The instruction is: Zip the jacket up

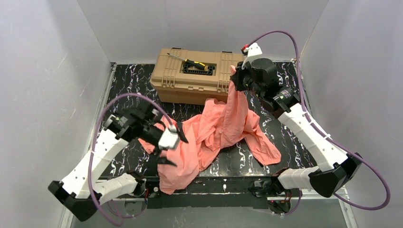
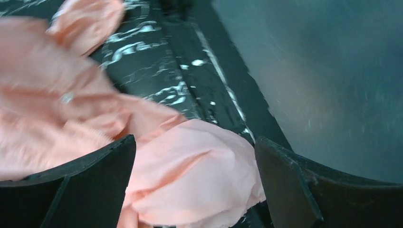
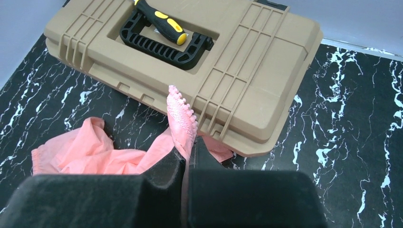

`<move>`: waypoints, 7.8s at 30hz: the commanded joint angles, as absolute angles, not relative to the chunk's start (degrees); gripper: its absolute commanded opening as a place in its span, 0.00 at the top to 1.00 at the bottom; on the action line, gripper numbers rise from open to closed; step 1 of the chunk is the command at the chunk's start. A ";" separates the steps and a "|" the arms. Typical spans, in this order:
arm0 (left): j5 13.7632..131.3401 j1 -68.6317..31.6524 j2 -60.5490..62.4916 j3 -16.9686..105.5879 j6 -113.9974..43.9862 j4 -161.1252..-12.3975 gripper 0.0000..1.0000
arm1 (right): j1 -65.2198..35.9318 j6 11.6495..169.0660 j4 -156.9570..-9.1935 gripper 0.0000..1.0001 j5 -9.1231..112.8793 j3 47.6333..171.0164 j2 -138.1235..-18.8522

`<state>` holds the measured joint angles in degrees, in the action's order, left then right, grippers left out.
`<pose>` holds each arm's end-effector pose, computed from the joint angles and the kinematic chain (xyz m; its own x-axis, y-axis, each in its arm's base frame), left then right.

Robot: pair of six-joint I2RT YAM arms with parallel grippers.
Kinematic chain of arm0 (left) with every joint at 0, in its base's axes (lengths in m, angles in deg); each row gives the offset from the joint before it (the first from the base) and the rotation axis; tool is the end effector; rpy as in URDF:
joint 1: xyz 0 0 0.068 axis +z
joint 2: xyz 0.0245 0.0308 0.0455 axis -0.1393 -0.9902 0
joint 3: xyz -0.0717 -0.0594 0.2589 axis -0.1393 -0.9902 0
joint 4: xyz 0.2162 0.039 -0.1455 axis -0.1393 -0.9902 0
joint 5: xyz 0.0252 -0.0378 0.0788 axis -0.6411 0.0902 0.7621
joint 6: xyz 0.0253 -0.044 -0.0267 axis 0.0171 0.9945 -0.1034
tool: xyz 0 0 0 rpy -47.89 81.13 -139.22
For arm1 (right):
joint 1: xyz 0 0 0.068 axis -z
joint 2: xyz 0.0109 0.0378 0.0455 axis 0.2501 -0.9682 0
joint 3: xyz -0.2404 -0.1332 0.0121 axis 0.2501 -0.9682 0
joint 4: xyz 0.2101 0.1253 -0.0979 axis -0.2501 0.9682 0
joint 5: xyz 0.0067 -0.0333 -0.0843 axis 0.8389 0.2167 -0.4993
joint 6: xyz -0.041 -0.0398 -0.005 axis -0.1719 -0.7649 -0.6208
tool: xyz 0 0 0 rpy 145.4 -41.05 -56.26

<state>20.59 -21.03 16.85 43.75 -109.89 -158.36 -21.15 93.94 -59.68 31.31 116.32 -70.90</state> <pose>0.1269 -0.1108 0.3741 0.2495 0.3689 -0.8954 0.9501 -0.2722 0.1526 0.2399 0.1607 0.4383 -0.2757 0.0187 -0.9611 -0.3482 0.9300 0.1180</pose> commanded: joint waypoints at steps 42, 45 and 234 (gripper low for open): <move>41.70 -30.66 20.83 9.62 -126.71 -89.92 1.00 | -20.85 97.24 -60.93 0.99 35.96 107.76 -66.73; 41.32 -29.70 23.33 4.55 -128.39 -92.01 1.00 | -20.76 98.34 -62.16 0.99 36.53 105.61 -66.65; 38.73 -28.57 43.25 -4.81 -149.24 -114.44 0.32 | -16.81 101.06 -57.52 0.99 61.13 99.52 -74.44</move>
